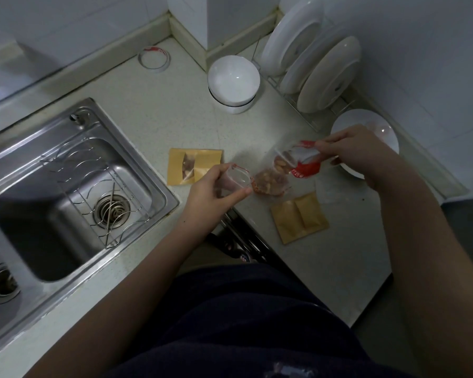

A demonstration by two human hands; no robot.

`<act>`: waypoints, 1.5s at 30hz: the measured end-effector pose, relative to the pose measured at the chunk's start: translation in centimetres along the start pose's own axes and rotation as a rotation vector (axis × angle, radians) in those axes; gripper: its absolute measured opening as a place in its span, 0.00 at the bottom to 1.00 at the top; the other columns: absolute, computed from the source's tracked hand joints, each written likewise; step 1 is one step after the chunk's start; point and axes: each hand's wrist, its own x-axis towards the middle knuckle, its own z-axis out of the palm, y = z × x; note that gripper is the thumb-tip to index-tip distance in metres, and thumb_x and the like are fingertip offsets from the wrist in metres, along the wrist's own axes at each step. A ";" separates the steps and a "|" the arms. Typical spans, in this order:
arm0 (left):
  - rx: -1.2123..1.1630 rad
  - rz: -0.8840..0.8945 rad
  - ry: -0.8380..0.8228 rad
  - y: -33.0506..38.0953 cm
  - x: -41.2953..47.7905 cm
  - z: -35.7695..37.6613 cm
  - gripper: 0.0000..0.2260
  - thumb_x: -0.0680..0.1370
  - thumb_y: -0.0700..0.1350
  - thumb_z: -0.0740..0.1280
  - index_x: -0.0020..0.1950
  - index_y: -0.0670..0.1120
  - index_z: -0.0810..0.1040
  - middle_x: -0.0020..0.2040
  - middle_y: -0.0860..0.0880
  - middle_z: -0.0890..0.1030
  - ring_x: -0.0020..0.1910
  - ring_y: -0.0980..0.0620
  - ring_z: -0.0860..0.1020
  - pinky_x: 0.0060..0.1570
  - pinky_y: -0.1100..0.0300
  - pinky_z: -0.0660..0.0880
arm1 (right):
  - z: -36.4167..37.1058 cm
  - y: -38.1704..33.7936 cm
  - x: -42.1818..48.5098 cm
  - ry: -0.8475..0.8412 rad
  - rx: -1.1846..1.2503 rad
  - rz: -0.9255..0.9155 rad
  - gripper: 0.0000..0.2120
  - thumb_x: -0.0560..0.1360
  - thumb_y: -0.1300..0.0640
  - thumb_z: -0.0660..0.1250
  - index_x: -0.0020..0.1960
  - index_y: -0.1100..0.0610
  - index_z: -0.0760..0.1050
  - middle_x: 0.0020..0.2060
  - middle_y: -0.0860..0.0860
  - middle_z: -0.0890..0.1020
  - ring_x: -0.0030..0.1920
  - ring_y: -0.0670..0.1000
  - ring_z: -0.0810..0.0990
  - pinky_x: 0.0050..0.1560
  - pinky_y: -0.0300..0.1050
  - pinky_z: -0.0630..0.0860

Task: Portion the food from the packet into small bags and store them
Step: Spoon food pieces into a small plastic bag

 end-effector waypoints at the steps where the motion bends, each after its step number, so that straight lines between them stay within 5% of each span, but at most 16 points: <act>1: -0.004 0.000 -0.002 0.0 0.0 0.0 0.23 0.71 0.50 0.76 0.64 0.51 0.75 0.50 0.54 0.82 0.51 0.69 0.78 0.44 0.79 0.70 | 0.0 0.0 -0.3 0.017 0.020 -0.001 0.07 0.75 0.57 0.67 0.40 0.54 0.82 0.36 0.50 0.84 0.40 0.45 0.78 0.40 0.41 0.72; 6: -0.001 0.009 -0.006 0.1 -0.1 0.1 0.22 0.71 0.49 0.76 0.63 0.53 0.75 0.48 0.54 0.82 0.51 0.69 0.78 0.44 0.79 0.70 | 0.1 0.1 -1.5 0.055 0.099 0.013 0.09 0.76 0.57 0.67 0.39 0.56 0.83 0.24 0.45 0.80 0.32 0.44 0.73 0.36 0.38 0.66; 11: 0.007 0.013 -0.018 0.3 -0.1 0.3 0.22 0.71 0.49 0.76 0.62 0.54 0.75 0.49 0.56 0.81 0.50 0.70 0.77 0.43 0.79 0.70 | 0.2 0.9 -2.0 0.091 0.186 0.061 0.09 0.77 0.58 0.65 0.44 0.60 0.82 0.33 0.53 0.84 0.33 0.46 0.71 0.34 0.41 0.66; 24: 0.042 0.003 -0.017 0.2 -0.2 0.4 0.23 0.71 0.51 0.76 0.64 0.52 0.75 0.49 0.53 0.82 0.52 0.70 0.76 0.45 0.81 0.68 | 0.6 2.3 -2.4 0.087 0.611 0.267 0.06 0.75 0.59 0.65 0.45 0.60 0.79 0.27 0.51 0.81 0.27 0.44 0.72 0.27 0.37 0.63; 35: -0.011 0.005 -0.050 1.2 -0.3 0.3 0.24 0.70 0.50 0.76 0.64 0.53 0.75 0.54 0.59 0.80 0.53 0.68 0.77 0.46 0.77 0.72 | 0.6 2.7 -3.1 0.106 0.596 0.193 0.08 0.75 0.59 0.64 0.41 0.58 0.81 0.28 0.52 0.81 0.27 0.45 0.73 0.26 0.35 0.65; 45: 0.055 0.108 -0.107 3.4 1.4 1.6 0.26 0.70 0.48 0.77 0.66 0.48 0.74 0.57 0.50 0.80 0.56 0.56 0.78 0.53 0.66 0.76 | 0.2 1.2 -4.8 0.072 0.502 0.034 0.15 0.76 0.58 0.64 0.35 0.51 0.85 0.28 0.50 0.81 0.30 0.45 0.74 0.31 0.37 0.67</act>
